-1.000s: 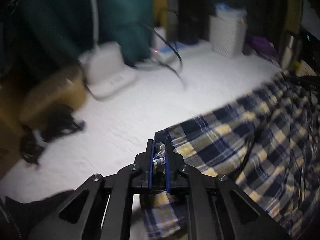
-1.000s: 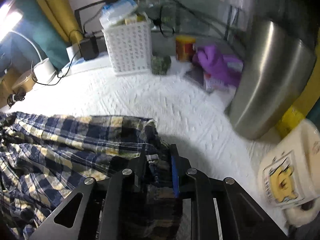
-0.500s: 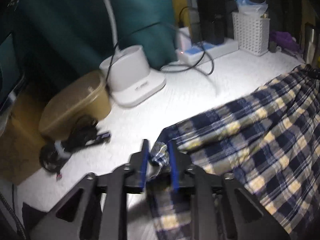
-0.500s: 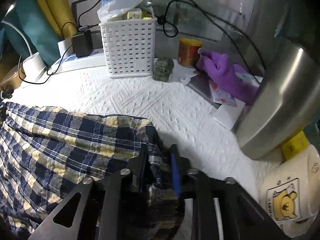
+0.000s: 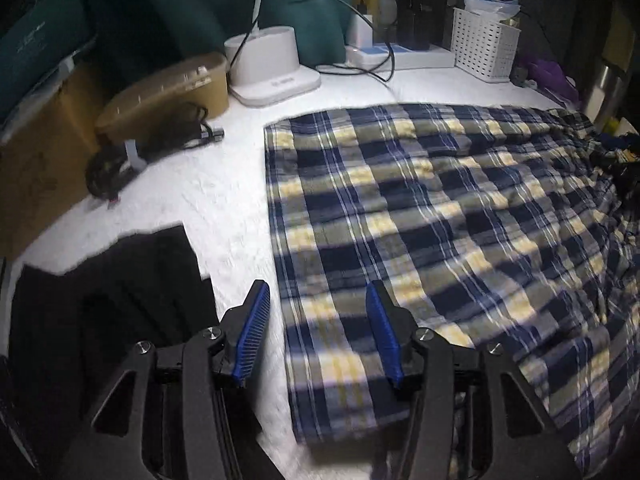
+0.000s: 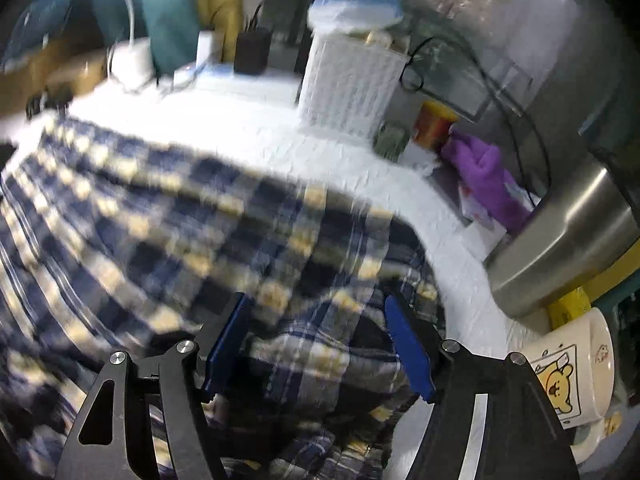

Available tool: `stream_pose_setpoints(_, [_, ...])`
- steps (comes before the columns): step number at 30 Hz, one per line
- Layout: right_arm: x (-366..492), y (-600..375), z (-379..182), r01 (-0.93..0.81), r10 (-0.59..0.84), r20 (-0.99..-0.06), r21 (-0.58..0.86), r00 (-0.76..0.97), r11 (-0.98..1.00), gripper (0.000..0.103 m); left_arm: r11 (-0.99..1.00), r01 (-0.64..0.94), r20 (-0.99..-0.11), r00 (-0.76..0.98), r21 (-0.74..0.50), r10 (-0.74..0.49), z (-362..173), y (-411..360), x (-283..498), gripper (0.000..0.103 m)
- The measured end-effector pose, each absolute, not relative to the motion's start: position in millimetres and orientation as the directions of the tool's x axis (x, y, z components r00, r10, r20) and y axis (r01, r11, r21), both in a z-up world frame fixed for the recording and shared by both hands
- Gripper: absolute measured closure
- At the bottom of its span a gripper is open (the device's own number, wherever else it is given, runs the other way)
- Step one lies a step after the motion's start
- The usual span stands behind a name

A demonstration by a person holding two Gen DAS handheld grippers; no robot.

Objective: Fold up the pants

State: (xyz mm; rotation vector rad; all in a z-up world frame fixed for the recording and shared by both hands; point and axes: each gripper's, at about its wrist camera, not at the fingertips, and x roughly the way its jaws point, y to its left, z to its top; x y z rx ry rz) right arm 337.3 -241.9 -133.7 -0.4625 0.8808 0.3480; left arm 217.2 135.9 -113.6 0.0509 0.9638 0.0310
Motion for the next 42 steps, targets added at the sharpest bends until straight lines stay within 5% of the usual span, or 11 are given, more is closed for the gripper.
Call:
stream_pose_setpoints(3, [338.0,-249.1,-138.3,-0.475,0.099,-0.807,-0.239,0.582,0.847,0.032,0.998,0.03,-0.819,0.573,0.052,0.026,-115.1,128.1,203.9,0.088])
stream_pose_setpoints(10, [324.5,-254.6,-136.8,-0.459,0.069,-0.807,-0.261,0.586,0.849,0.032,0.996,0.031,-0.819,0.571,0.085,0.052,-119.6,117.6,177.2,0.095])
stream_pose_setpoints(32, [209.4,-286.0,-88.9,-0.349,0.087,-0.727,-0.218,0.681,0.911,0.031,0.999,0.029,-0.744,0.667,-0.019,-0.034,-87.0,106.7,110.2,0.079])
stream_pose_setpoints(36, [180.0,-291.5,-86.5,-0.338,0.087,-0.717,-0.214,0.691,0.916,0.031,0.998,0.052,-0.718,0.693,-0.042,-0.066,-84.6,98.1,93.7,0.06])
stream_pose_setpoints(39, [160.8,-295.6,-85.1,-0.323,0.082,-0.708,-0.214,0.702,0.922,0.018,0.996,0.069,-0.696,0.712,-0.055,-0.088,-81.5,91.5,81.8,0.055])
stream_pose_setpoints(42, [140.1,-302.0,-84.1,-0.311,0.081,-0.699,-0.209,0.711,0.927,0.015,0.992,0.106,-0.679,0.723,-0.07,-0.125,-80.3,80.2,67.9,0.049])
